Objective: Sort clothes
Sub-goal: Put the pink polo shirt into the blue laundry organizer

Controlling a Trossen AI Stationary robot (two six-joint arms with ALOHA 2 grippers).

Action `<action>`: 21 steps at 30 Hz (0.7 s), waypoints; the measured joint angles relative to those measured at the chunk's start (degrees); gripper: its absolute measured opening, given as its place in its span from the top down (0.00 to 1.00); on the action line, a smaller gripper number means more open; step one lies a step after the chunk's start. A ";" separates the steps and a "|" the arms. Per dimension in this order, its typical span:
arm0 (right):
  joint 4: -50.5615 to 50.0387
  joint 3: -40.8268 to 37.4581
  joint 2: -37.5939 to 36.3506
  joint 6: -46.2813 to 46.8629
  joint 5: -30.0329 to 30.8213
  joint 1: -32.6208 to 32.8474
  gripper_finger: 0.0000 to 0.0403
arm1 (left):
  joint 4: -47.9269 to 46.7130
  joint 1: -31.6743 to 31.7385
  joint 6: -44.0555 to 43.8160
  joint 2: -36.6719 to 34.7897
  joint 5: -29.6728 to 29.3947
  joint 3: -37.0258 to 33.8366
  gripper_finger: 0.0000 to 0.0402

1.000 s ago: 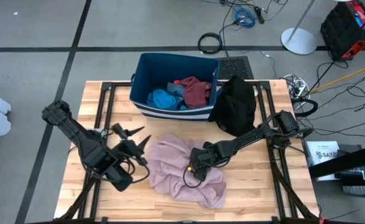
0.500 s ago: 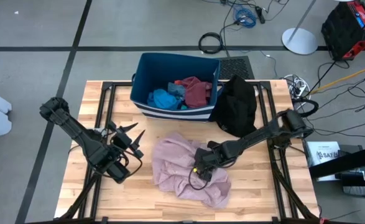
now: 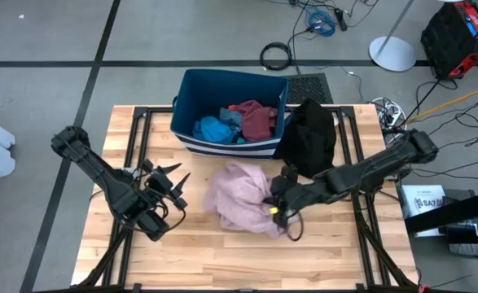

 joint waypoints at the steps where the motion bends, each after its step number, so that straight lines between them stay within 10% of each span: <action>1: 0.15 0.00 -1.14 -0.80 0.15 0.04 0.93 | 0.72 0.00 0.62 -0.42 1.52 0.00 0.51; 21: 12.45 6.77 -22.10 -35.51 -0.68 -5.30 0.93 | 67.04 7.44 68.93 3.34 44.83 -2.91 0.51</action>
